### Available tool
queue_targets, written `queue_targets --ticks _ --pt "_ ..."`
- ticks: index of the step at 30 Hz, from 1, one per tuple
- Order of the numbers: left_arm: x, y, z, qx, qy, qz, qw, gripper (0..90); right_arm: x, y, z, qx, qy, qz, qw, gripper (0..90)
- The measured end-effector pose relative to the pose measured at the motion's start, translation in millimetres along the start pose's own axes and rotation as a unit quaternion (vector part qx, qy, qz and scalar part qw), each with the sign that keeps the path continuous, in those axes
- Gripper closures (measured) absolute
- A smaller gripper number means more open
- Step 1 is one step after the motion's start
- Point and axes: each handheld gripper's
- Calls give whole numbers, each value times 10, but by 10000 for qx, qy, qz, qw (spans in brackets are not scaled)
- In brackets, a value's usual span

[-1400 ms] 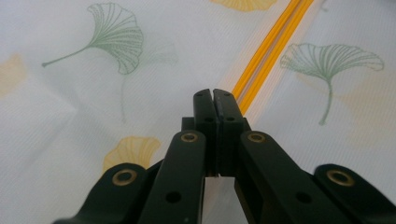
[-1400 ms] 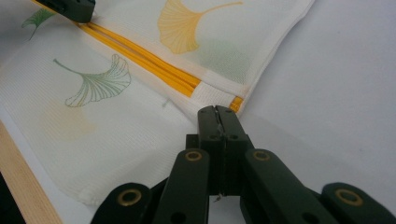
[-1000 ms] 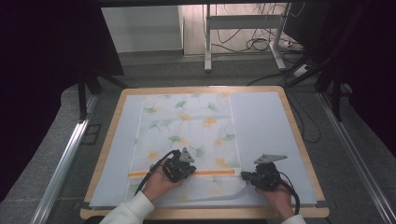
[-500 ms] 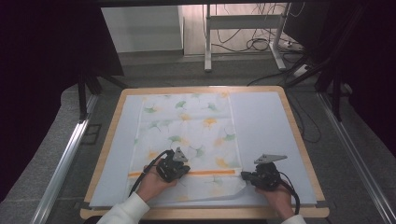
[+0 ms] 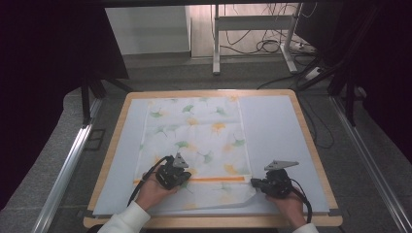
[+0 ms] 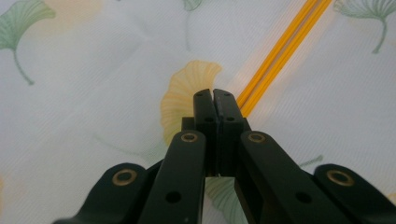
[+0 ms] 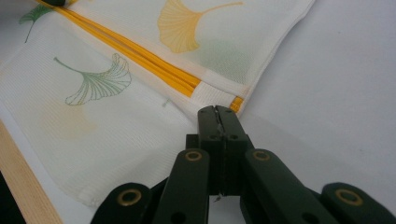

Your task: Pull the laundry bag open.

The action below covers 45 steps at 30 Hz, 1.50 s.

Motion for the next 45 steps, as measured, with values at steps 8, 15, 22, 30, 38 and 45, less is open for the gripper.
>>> queue_targets --ticks 8,15,22,30,38,45 --pt "56 -44 77 -1 -102 -6 9999 900 5 3 1 -15 -1 25 10000 897" --pt "98 -84 139 -8 -173 -14 9998 900 6 3 1 -17 0 27 10000 897" --pt "137 -135 220 8 -232 -63 9997 900 1 1 2 -12 -4 5 10000 897" --pt "192 -188 306 11 -340 -136 9993 900 0 0 2 -11 0 1 10000 897" --pt "232 -225 361 39 -381 -227 9990 900 2 2 2 -18 -5 16 10000 898" --pt "289 -259 422 27 -494 -220 9985 900 0 1 1 -9 -13 3 10000 898"
Point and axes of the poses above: each handheld gripper's, and its own axes: y roughly forward along the jaws, z roughly out of its underside, x roughly to its left, and after that the axes turned 4 degrees about x, right-handed
